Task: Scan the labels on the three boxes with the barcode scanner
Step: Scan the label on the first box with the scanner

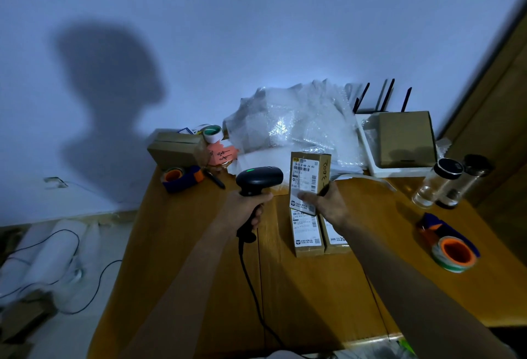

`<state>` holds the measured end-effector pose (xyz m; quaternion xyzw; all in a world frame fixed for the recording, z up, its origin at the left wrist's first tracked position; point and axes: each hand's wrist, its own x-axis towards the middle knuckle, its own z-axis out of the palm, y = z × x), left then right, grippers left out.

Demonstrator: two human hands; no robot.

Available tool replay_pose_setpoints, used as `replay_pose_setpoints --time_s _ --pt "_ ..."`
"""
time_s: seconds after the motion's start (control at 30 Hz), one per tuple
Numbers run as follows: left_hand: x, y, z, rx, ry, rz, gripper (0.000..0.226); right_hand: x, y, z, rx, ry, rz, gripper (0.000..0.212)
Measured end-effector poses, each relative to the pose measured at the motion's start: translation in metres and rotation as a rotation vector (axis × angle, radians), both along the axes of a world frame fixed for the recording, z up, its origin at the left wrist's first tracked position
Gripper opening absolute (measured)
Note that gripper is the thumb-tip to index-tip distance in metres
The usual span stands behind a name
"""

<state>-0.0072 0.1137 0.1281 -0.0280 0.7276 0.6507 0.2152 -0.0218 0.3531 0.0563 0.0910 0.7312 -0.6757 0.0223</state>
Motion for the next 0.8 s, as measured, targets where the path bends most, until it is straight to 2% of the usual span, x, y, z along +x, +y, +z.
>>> replay_pose_setpoints --time_s 0.23,0.37,0.53,0.8 --pt "-0.002 -0.001 0.001 -0.044 -0.018 0.015 0.029 -0.007 -0.001 -0.009 -0.003 -0.040 0.011 0.067" --pt "-0.002 -0.001 0.001 -0.044 -0.030 0.045 0.027 -0.004 -0.001 -0.008 0.008 -0.024 0.003 0.061" --pt "-0.003 -0.001 0.000 -0.031 -0.028 0.045 0.027 -0.004 0.000 -0.012 0.010 -0.061 -0.012 0.068" --pt "-0.004 -0.001 -0.003 -0.015 -0.044 0.069 0.026 -0.004 -0.004 -0.012 0.031 -0.025 0.027 0.059"
